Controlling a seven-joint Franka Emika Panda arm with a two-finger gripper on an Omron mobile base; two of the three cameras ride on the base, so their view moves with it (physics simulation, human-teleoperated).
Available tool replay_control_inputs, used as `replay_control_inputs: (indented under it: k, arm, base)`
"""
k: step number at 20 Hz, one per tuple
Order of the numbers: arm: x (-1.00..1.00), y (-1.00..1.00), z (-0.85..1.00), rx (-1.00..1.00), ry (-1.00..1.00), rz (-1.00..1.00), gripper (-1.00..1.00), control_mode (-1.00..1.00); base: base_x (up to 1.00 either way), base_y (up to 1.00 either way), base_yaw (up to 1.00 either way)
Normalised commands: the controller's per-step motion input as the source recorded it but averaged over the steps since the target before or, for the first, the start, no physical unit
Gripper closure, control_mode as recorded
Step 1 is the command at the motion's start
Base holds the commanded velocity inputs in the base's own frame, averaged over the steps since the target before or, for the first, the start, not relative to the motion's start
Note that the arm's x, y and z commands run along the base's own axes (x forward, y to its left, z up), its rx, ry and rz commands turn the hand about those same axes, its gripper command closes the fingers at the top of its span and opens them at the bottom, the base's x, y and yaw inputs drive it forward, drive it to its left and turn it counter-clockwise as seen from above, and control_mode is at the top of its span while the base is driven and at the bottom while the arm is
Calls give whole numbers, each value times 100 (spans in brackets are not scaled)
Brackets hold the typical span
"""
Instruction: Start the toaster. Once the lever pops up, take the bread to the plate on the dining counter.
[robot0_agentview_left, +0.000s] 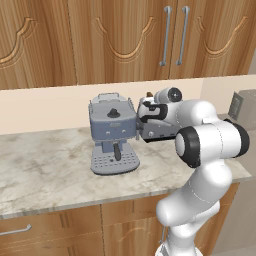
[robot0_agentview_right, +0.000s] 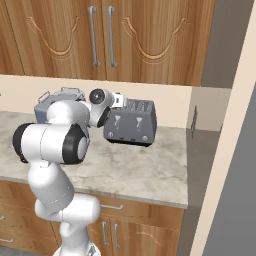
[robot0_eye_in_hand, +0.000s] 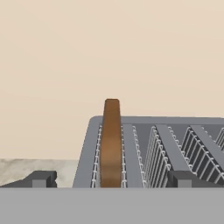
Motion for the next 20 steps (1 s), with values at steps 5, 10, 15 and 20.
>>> replay_control_inputs:
  k: [5, 10, 15, 20]
  arm:
    - [1, 5, 0, 0, 0, 0, -100, -100]
    - [6, 0, 0, 0, 0, 0, -100, -100]
    - [22, 0, 0, 0, 0, 0, -100, -100]
    - [17, 0, 0, 0, 0, 0, -100, -100]
  base:
    - [0, 0, 0]
    - [0, 0, 0]
    - [0, 0, 0]
    - [0, 0, 0]
